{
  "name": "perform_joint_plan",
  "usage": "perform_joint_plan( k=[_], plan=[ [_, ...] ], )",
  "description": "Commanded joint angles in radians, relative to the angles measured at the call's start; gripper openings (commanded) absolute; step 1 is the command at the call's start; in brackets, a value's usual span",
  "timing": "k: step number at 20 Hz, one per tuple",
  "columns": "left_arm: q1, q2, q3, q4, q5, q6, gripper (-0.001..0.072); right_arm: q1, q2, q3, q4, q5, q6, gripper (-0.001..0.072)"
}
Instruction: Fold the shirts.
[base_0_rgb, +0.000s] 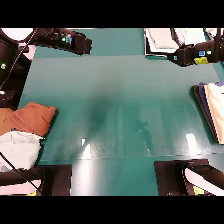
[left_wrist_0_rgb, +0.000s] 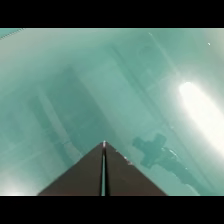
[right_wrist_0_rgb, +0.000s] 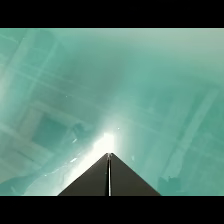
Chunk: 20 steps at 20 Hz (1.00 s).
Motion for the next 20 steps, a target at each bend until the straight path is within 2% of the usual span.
perform_joint_plan(
  k=[1,11,14,15,17,20],
  plan=[
    [0.000,0.000,0.000,0.000,0.000,0.000,0.0027,0.004,0.001,0.001,-0.003,-0.001,0.000,0.0017],
    [0.000,0.000,0.000,0.000,0.006,0.000,0.0027,0.004,0.000,0.001,0.005,0.000,0.000,0.0017],
    [0.000,0.000,0.000,-0.008,0.077,-0.001,0.0027,0.004,0.000,0.000,0.005,0.002,0.000,0.0017],
    [0.008,0.005,0.001,0.021,0.048,-0.001,0.0027,0.004,0.000,0.001,0.005,0.002,0.000,0.0017],
    [0.071,0.042,0.000,0.080,-0.099,0.004,0.0027,0.004,0.001,0.001,0.005,0.002,0.000,0.0017],
    [0.256,0.115,-0.047,0.121,-0.283,0.045,0.0027,0.004,0.000,0.000,0.005,0.002,0.000,0.0017]
  ],
)
